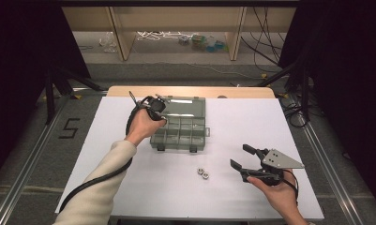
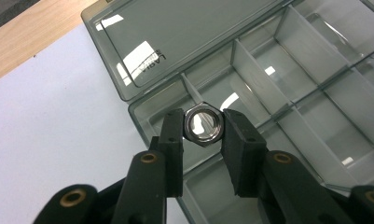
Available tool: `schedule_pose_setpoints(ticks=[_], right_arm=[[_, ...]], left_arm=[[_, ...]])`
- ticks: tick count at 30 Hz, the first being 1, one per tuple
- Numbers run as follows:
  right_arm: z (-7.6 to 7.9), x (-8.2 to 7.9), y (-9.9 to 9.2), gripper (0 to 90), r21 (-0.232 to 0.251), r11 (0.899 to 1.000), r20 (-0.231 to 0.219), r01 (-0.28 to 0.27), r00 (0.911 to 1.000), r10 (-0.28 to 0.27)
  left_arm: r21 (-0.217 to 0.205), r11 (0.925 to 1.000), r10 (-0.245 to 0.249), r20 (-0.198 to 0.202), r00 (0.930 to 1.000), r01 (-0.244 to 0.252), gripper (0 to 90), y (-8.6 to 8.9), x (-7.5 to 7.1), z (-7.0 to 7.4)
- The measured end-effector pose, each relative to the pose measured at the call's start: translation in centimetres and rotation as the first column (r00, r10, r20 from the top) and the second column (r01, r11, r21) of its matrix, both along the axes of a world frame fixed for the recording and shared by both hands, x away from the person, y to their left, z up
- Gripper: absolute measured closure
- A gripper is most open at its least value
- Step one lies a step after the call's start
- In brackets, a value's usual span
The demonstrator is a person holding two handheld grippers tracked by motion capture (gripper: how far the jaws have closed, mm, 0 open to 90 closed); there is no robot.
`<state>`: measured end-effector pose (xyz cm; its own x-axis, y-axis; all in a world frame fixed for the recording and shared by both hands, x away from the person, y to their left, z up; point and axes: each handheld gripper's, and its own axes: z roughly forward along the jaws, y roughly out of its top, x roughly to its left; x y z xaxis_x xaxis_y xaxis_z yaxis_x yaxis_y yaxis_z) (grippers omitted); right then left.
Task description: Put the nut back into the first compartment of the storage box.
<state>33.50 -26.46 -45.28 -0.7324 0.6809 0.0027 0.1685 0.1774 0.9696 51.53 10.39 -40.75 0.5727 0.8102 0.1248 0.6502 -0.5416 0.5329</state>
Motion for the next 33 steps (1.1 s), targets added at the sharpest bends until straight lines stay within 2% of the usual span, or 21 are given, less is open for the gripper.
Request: schedule_pose_setpoints(ticks=[1, 2, 5, 7, 10, 15, 17, 18, 20, 21, 33], right_arm=[[0.0, 0.0, 0.0, 26.9, 0.0, 1.0, -0.001, 0.0, 1.0, 0.0], [-0.1, 0.1, 0.2, 26.9, 0.024, 1.0, 0.002, -0.007, 1.0, 0.007], [-0.1, 0.1, 0.1, 26.9, 0.024, 1.0, 0.001, -0.007, 1.0, 0.007], [0.0, 0.0, 0.0, 26.9, -0.006, 1.0, -0.003, 0.001, 1.0, -0.001], [-0.1, 0.1, 0.1, 27.0, 0.024, 1.0, 0.002, -0.007, 1.0, 0.007], [-0.1, 0.1, 0.1, 27.0, 0.023, 1.0, 0.001, -0.007, 1.0, 0.007], [0.0, 0.0, 0.0, 27.0, 0.008, 1.0, 0.002, -0.005, 1.0, 0.005], [-0.1, 0.2, 0.1, 27.0, 0.012, 1.0, 0.033, -0.005, 0.9994, 0.005], [-0.1, 0.1, 0.1, 27.0, 0.023, 1.0, 0.001, -0.008, 1.0, 0.008], [0.0, 0.0, 0.0, 27.0, 0.004, 1.0, -0.002, -0.006, 1.0, 0.006], [-0.1, 0.1, 0.1, 27.0, 0.012, 1.0, 0.001, -0.009, 1.0, 0.009]], left_arm=[[-0.006, 1.0, 0.003, 0.003, 1.0, -0.003, 70.2, 0.0, 0.1, 0.0], [-0.006, 0.9999, 0.01, 0.006, 0.9999, -0.01, 70.2, 0.0, 0.1, -0.1], [0.004, 1.0, 0.006, 0.0, 1.0, -0.006, 70.2, 0.0, 0.4, 0.0], [0.005, 0.9999, 0.011, -0.002, 0.9999, -0.011, 70.2, 0.1, 0.5, -0.1], [0.003, 0.9997, 0.024, -0.003, 0.9997, -0.024, 70.2, 0.2, 0.8, -0.4], [0.004, 0.9996, 0.029, -0.021, 0.9994, -0.029, 70.2, 0.3, 1.1, -0.9], [0.007, 0.9994, 0.035, -0.022, 0.9992, -0.035, 70.2, 0.4, 1.2, -1.1], [0.008, 0.9994, 0.034, -0.022, 0.9992, -0.034, 70.2, 0.4, 1.2, -1.1], [0.01, 0.9992, 0.04, -0.023, 0.9989, -0.04, 70.2, 0.5, 1.3, -1.2], [0.012, 0.9991, 0.041, -0.023, 0.9989, -0.041, 70.2, 0.5, 1.3, -1.2], [0.014, 0.9993, 0.036, -0.026, 0.999, -0.036, 70.2, 0.0, 1.5, -2.0]])
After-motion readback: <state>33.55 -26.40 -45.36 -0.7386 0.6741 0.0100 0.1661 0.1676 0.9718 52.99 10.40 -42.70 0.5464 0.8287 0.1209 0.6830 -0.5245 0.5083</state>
